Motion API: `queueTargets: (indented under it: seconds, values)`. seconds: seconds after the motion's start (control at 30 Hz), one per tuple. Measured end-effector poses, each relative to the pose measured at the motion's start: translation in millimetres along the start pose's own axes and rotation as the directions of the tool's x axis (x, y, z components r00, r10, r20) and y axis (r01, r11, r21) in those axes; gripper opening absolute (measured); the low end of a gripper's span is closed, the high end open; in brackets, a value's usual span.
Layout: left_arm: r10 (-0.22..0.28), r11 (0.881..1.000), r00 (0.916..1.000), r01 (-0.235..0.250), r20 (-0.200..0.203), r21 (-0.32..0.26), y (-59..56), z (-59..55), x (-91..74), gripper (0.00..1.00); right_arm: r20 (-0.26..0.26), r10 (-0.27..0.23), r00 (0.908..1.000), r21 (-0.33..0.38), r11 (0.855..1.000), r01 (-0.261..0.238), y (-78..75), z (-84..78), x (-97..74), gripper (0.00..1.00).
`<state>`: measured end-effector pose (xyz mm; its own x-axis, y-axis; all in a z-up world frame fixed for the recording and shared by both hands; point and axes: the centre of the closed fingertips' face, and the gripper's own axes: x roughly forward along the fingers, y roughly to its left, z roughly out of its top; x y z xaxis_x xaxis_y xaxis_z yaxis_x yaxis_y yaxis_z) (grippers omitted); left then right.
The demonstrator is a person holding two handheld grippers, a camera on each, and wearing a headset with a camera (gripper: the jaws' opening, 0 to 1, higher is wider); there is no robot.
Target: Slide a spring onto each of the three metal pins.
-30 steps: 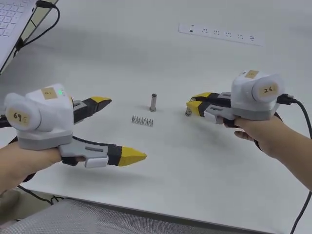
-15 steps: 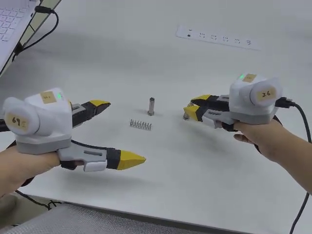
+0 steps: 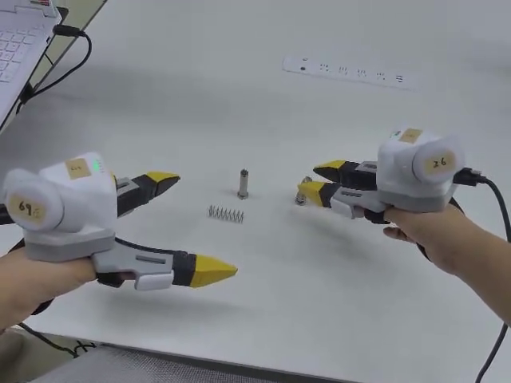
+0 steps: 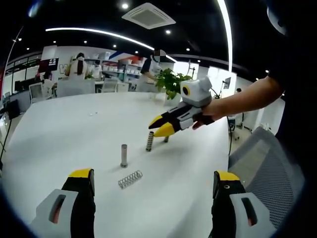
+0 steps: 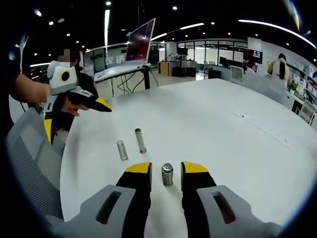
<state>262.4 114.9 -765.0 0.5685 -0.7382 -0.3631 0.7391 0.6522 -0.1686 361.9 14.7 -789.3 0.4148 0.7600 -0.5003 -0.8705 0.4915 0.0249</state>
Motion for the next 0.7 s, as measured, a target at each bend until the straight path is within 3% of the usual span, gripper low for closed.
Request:
queueTargets:
  seconds: [0.7]
  values:
    - [0.009,1.0,1.0,-0.009,0.003,0.001,1.3,-0.2,-2.7,0.97,0.04,0.024,0.9989,0.037,0.999,-0.025,15.7,10.0,-8.2,0.31]
